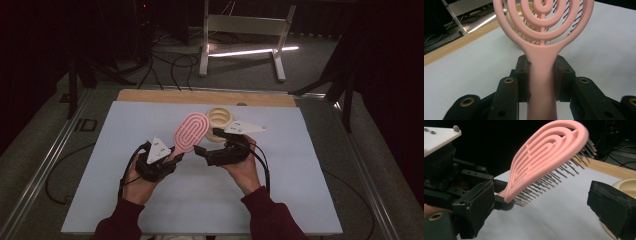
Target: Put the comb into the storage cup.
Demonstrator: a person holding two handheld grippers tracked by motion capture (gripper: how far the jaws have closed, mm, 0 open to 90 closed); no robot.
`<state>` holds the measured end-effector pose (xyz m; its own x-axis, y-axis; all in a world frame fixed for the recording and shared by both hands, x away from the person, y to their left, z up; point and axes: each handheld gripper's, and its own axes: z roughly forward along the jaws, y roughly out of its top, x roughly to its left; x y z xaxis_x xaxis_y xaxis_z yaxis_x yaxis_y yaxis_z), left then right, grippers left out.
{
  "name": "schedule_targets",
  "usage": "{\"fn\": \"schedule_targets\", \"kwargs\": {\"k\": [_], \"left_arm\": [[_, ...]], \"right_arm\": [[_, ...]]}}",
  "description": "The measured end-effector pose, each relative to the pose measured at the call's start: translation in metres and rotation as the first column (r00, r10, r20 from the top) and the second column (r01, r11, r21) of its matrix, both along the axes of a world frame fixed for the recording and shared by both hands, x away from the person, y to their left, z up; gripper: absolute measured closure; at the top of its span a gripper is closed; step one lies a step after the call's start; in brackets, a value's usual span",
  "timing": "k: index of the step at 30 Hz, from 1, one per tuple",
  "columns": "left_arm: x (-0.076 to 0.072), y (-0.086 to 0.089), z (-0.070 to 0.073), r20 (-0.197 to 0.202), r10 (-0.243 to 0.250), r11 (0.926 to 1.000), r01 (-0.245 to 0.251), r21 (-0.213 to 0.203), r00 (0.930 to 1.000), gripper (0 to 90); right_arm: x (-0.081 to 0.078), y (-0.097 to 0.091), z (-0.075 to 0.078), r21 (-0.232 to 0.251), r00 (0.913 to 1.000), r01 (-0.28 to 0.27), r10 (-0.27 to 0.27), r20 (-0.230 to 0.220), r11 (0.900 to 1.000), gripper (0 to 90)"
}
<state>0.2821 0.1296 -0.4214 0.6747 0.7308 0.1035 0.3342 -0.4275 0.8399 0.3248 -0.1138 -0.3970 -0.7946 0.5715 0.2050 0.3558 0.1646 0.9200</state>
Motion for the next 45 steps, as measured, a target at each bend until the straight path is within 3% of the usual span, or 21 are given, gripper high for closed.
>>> {"fn": "schedule_targets", "kwargs": {"k": [12,19,25,27,30,36,45], "left_arm": [[-0.005,-0.010,0.002,0.020,-0.044,0.9990,0.044,0.008,0.9988,70.1],[-0.008,-0.014,0.003,0.030,-0.060,0.9982,0.060,0.005,0.9977,70.1],[-0.009,-0.016,0.004,0.041,-0.069,0.9976,0.069,0.002,0.9968,70.1],[-0.009,-0.015,0.004,0.044,-0.068,0.9976,0.068,-0.004,0.9967,70.1],[-0.009,-0.014,0.003,0.043,-0.064,0.9979,0.065,-0.008,0.9970,70.1],[-0.008,-0.015,0.002,0.042,-0.063,0.9980,0.063,-0.004,0.9971,70.2],[-0.007,-0.016,-0.001,0.038,-0.065,0.9979,0.065,0.008,0.9972,70.4]], "right_arm": [[0.005,0.012,-0.001,0.000,0.9996,0.011,-0.011,-0.026,0.9999,8.5],[0.007,0.017,-0.001,0.011,0.9987,-0.005,0.006,-0.052,0.9999,16.9],[0.007,0.018,0.000,0.030,0.9975,-0.025,0.027,-0.066,0.9992,29.5],[0.005,0.020,0.001,0.033,0.9966,-0.041,0.043,-0.071,0.9986,38.1],[0.005,0.020,0.001,0.037,0.9965,-0.038,0.041,-0.073,0.9986,40.4],[0.006,0.019,0.000,0.062,0.9934,-0.041,0.048,-0.105,0.9972,54.4],[0.003,0.023,-0.001,0.079,0.9872,-0.071,0.082,-0.137,0.9943,63.0]]}}
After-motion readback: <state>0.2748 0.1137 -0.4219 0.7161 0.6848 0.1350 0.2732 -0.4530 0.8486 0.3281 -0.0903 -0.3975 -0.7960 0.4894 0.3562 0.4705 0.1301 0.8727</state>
